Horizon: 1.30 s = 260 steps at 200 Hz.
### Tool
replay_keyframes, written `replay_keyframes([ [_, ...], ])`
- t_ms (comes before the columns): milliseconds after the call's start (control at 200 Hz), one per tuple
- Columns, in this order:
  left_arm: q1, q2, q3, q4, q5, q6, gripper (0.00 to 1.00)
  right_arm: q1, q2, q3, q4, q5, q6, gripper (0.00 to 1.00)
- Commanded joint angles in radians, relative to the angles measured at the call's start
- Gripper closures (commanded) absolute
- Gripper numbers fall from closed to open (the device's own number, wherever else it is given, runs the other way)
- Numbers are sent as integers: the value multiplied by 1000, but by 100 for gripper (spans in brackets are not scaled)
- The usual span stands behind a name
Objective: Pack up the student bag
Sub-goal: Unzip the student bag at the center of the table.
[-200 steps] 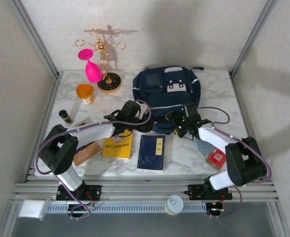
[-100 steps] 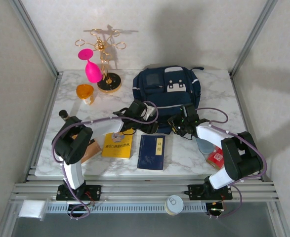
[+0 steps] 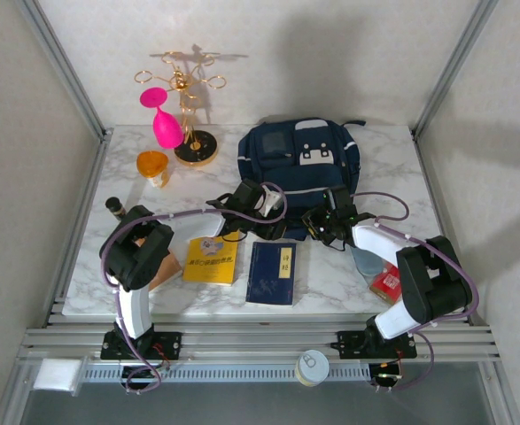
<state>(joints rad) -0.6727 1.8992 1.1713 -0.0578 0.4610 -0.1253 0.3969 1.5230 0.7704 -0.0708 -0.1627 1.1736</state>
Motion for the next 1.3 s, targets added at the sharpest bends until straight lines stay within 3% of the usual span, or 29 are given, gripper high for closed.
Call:
replay_keyframes([
  [0, -2, 3, 42, 51, 49, 31, 56, -7, 8, 41, 16, 13, -24, 71],
  [185, -1, -28, 28, 55, 22, 44, 75, -15, 8, 78, -28, 34, -59, 74],
  [526, 15, -100, -25, 51, -53, 36, 100, -55, -35, 87, -63, 28, -125, 93],
  [656, 22, -120, -37, 28, -95, 30, 100, -82, -60, 112, -91, 21, -186, 99],
  [866, 25, -154, -67, 28, -90, 32, 100, -124, -101, 137, -126, -1, -266, 100],
  [1131, 59, -150, -89, 98, -265, -27, 100, -211, -92, 180, -165, -115, -390, 100],
  [1297, 96, -61, 10, 58, -342, -60, 100, -219, -102, 191, -165, -193, -440, 100],
])
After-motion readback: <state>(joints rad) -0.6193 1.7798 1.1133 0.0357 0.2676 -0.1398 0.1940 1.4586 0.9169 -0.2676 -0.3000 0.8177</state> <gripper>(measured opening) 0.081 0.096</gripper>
